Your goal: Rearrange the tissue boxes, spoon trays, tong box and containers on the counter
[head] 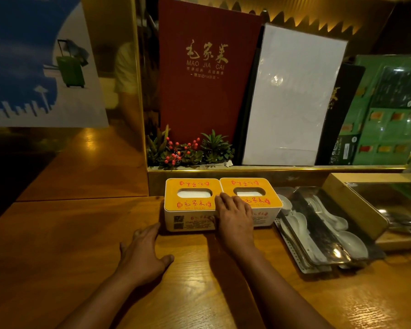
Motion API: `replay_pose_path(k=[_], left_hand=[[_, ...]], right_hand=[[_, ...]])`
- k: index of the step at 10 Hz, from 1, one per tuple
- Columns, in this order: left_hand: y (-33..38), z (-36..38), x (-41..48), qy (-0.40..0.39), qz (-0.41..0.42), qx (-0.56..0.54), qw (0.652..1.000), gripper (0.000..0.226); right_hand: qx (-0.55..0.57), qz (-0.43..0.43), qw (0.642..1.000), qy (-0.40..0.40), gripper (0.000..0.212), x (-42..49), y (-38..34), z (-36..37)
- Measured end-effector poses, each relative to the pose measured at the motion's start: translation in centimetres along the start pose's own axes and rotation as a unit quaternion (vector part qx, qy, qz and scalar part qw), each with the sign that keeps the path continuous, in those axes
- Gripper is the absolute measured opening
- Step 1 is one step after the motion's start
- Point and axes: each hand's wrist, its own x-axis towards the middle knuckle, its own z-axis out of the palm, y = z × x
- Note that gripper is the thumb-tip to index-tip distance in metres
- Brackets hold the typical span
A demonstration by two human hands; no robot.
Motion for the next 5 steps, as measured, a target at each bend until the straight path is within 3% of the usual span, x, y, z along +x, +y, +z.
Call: replay_pose_path(k=[5], left_hand=[[0.7,-0.36,0.04,-0.024,-0.01,0.032,0.999,0.099]], right_hand=[[0.02,-0.005,1.0,-0.021,0.072,-0.24,-0.22,-0.74]])
